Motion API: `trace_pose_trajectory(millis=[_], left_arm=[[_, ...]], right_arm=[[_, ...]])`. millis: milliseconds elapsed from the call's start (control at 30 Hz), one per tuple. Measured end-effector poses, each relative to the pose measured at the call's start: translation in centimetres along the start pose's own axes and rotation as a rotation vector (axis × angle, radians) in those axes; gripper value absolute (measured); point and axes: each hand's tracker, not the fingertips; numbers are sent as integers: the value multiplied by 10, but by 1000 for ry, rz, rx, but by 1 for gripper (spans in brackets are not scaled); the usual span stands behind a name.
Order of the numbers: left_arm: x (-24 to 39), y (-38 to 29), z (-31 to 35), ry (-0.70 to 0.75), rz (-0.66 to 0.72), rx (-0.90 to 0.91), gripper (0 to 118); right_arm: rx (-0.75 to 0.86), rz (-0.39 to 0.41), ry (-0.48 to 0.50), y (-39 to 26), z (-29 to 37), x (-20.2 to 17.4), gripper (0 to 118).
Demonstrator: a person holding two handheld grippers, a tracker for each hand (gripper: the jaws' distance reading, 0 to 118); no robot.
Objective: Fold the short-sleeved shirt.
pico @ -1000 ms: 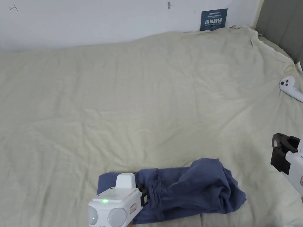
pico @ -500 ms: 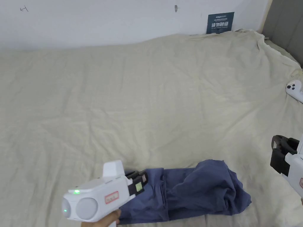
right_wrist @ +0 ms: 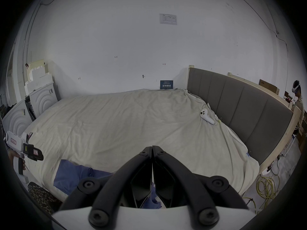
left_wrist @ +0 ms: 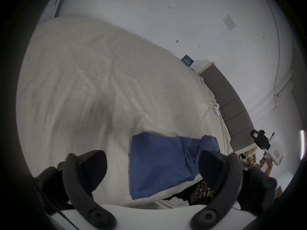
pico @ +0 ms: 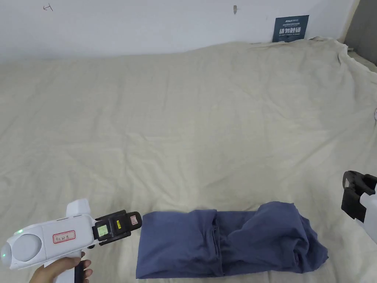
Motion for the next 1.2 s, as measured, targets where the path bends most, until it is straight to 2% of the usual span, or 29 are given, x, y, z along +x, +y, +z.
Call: trace_pose_trajectory(millis=[133,267,533,567,733,800,867,1200], left_arm=[[-29,-6,-19,-28,57,-57,112],[-35,-15,-40,-21,34,-131,91],[-31,-22,-70,-13,12,-209,86],[-29,-20,-72,-21,7,-208,82],[-19,-18,-89,-29,-26,-229,28],[-13,-20,-93,0,-69,-235,17],[-12,-19,-92,-5,-61,-233,14],[8,-1,-49,37,-69,-196,10]], right_arm=[[-10,1,-1,-2,-3,-1,0],[-20,-1,-4,-4,-4,-1,0],[-39,-1,-18,-8,-6,2,0],[-41,-1,-18,-9,-6,2,0],[-48,3,-21,-9,-7,3,0],[-43,-1,-22,-8,-6,4,0],[-39,-2,-25,-7,-6,5,0],[-32,-2,-13,-2,-7,5,0]])
